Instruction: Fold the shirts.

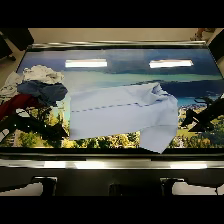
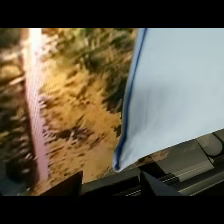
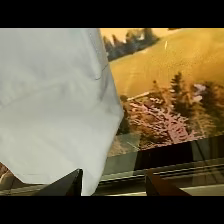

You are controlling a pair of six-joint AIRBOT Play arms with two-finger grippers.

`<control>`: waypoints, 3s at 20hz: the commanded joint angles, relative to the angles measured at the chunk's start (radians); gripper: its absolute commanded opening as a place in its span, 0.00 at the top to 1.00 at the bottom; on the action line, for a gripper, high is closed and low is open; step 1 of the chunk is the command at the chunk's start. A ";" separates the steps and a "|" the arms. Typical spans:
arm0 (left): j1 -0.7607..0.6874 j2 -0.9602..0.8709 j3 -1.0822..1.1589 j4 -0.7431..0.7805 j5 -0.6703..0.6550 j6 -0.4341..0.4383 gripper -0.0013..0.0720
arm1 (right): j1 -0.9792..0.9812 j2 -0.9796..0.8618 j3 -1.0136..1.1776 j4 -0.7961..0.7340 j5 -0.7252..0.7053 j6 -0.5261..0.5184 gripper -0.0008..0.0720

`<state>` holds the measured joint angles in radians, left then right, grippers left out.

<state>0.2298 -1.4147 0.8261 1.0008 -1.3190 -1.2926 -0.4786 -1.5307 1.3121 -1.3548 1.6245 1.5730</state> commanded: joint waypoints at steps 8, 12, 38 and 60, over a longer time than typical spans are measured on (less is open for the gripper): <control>-0.137 -0.068 -0.032 -0.059 0.140 -0.055 0.77 | -0.005 -0.003 -0.062 0.020 -0.116 -0.056 0.23; -0.137 -0.056 -0.027 -0.059 0.142 -0.052 0.93 | -0.005 -0.040 -0.118 0.123 -0.181 -0.119 0.26; -0.112 0.495 1.282 0.149 0.261 -0.115 0.93 | -0.002 0.693 0.721 0.240 -0.756 -0.185 0.93; -0.144 -0.071 0.629 0.204 0.244 -0.122 0.93 | 0.234 -0.030 0.346 -0.003 -0.301 0.050 0.93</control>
<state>0.0937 -1.2854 1.5612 1.2110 -1.1385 -1.4364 -0.3458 -1.3514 1.7756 -1.3231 1.4433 1.5745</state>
